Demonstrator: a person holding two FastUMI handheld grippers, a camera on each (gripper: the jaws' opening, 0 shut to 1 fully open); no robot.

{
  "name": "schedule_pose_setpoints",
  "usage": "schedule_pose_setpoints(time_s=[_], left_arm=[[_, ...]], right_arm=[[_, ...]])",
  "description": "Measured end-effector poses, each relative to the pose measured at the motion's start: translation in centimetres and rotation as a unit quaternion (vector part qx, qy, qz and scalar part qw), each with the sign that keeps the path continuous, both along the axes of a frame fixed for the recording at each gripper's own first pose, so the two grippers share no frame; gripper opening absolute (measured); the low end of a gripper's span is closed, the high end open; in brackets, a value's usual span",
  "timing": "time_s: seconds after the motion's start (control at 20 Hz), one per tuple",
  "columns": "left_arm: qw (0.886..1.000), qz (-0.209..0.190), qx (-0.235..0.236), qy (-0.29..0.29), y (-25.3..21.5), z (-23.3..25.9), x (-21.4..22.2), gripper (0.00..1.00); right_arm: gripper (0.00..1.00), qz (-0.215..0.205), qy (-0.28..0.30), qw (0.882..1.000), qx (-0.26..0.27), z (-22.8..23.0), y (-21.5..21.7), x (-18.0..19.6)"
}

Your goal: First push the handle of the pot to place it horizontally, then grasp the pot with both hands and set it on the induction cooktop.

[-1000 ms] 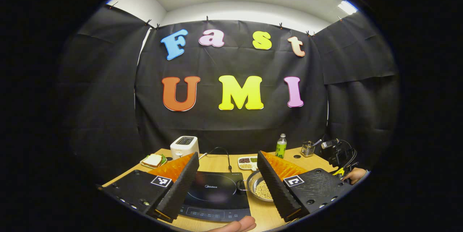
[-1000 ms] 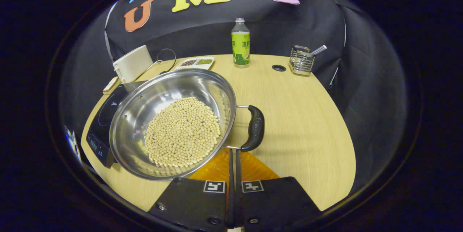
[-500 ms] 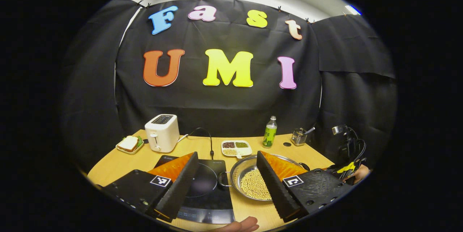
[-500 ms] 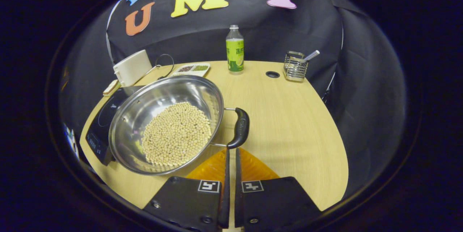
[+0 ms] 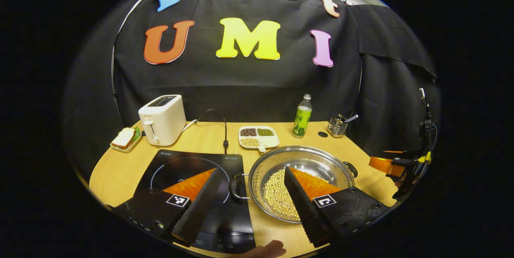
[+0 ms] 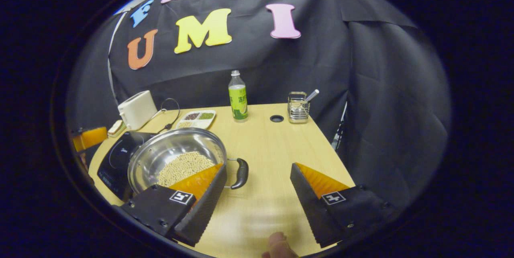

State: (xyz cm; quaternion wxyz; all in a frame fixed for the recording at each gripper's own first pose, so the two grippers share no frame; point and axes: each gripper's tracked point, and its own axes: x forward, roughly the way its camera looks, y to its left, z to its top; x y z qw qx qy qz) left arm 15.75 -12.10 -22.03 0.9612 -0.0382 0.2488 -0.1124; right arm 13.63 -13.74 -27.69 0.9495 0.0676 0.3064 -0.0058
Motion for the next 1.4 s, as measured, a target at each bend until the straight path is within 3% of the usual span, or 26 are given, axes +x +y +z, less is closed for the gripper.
schedule_pose_setpoints(time_s=[0.35,0.8,1.1,1.35,1.4], left_arm=[[0.996,0.027,0.011,0.086,1.0,-6.3,2.8,0.96],[0.987,0.022,0.004,0.157,0.2,-10.5,4.0,0.95],[0.986,0.02,0.029,0.162,-0.2,-11.0,5.1,0.86],[0.985,0.032,0.059,0.16,0.5,-11.4,5.1,0.7],[0.986,0.032,0.057,0.156,0.4,-11.3,5.2,0.77]], right_arm=[[0.98,0.02,0.028,0.999,0.022,-2.3,2.8,2.9],[0.97,0.022,0.088,0.996,0.027,-6.9,3.7,4.7],[0.92,0.019,0.12,0.992,0.023,-9.1,3.9,5.0],[0.89,0.034,0.132,0.99,0.037,-9.5,5.4,5.2],[0.87,0.032,0.135,0.99,0.032,-9.6,5.3,5.2]])
